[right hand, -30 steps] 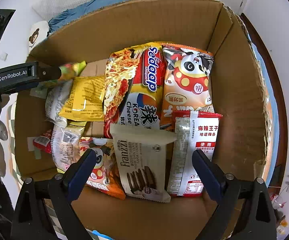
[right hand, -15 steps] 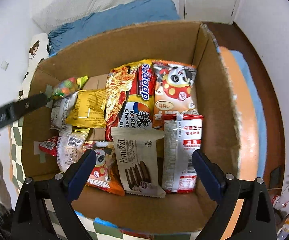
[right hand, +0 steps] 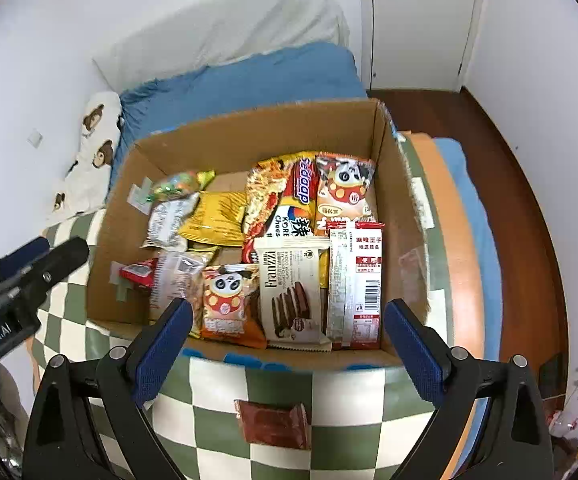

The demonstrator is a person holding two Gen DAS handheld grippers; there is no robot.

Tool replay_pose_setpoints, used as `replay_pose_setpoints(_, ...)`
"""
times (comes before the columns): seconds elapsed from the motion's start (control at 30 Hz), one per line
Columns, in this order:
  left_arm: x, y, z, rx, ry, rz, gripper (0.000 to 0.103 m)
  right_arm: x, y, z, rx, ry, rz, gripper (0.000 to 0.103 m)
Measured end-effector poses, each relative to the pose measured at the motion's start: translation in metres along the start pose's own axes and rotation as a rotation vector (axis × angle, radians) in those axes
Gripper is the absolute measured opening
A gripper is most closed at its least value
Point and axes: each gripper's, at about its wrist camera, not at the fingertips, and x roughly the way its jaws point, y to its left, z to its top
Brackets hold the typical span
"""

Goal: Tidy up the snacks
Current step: 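Withdraw both tools from the box toward the last snacks on the mat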

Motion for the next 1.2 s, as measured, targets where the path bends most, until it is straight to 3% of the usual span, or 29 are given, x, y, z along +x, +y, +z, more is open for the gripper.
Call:
replay_pose_setpoints(0.47,-0.074,-0.009,-0.039,0.011,-0.123,0.000,0.076,-0.093,0.011,-0.043,-0.016,-0.160,0.016,0.098)
replay_pose_setpoints(0.8,-0.100,-0.018,-0.057,0.029,-0.168,0.006,0.076,-0.129,0.018,-0.065,-0.012,-0.236,0.031,0.098)
replay_pose_setpoints(0.87,-0.102,-0.019,-0.058,0.034,-0.174,0.004,0.097,-0.131,0.017,-0.068,-0.005,-0.240,0.043,0.098)
replay_pose_setpoints(0.9,-0.103,-0.019,-0.059,0.031,-0.183,0.011,0.100,-0.131,0.016,-0.069,0.001,-0.239,0.053,0.098)
replay_pose_setpoints(1.07,-0.099,-0.010,-0.065,-0.005,-0.201,0.017,0.102,-0.119,0.010,-0.079,0.033,-0.209,0.073,0.100)
replay_pose_setpoints(1.2,-0.078,0.012,-0.079,-0.070,-0.144,0.036,0.102,-0.078,-0.001,-0.097,0.133,-0.104,0.122,0.100)
